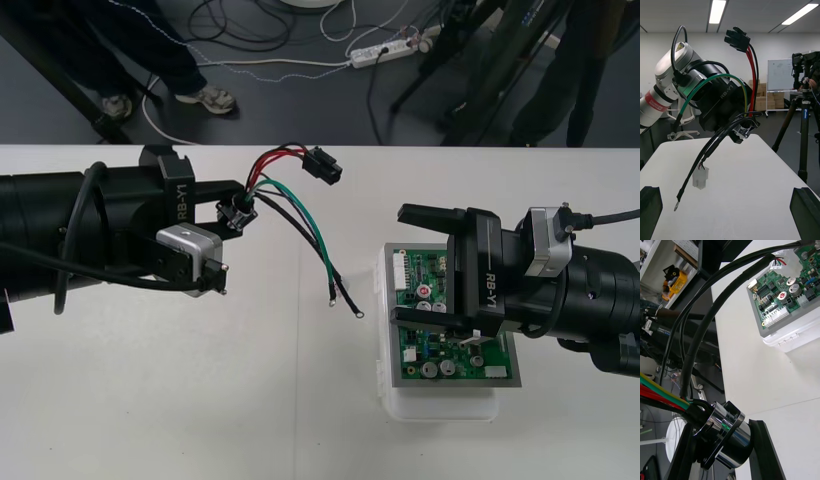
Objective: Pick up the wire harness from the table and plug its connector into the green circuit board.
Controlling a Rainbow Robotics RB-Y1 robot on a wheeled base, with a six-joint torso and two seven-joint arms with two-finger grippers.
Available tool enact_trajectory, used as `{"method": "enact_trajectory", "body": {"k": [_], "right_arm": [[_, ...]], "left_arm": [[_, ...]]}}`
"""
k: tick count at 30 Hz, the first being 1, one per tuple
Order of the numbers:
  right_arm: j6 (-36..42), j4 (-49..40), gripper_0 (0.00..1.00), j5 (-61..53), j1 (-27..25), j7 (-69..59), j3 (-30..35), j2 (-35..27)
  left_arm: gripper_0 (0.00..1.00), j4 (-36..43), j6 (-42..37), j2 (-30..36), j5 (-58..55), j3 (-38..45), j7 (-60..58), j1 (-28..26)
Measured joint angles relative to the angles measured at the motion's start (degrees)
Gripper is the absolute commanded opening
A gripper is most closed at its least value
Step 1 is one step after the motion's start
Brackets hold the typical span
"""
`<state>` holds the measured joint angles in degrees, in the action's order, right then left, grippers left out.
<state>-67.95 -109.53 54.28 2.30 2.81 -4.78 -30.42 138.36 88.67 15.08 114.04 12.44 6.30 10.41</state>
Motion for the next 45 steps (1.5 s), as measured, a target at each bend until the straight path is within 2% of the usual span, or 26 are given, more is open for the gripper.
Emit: {"method": "enact_trajectory", "body": {"k": [22,38,45], "right_arm": [[1.9,-0.4,1.0,-2.2,-0.3,-0.4,1.0,-1.1],[12.1,-12.9,1.0,-2.5,-6.4,-15.9,2.4,-2.0],[14.7,-17.6,1.0,-2.5,-9.8,-16.4,2.5,-2.0]], "left_arm": [[0.0,0.0,0.0,2.1,2.7,-2.2,4.9,-1.7],[0.0,0.0,0.0,2.1,2.7,-2.3,5.1,-1.7],[0.0,0.0,0.0,2.1,2.7,-2.3,5.2,-1.7]]}}
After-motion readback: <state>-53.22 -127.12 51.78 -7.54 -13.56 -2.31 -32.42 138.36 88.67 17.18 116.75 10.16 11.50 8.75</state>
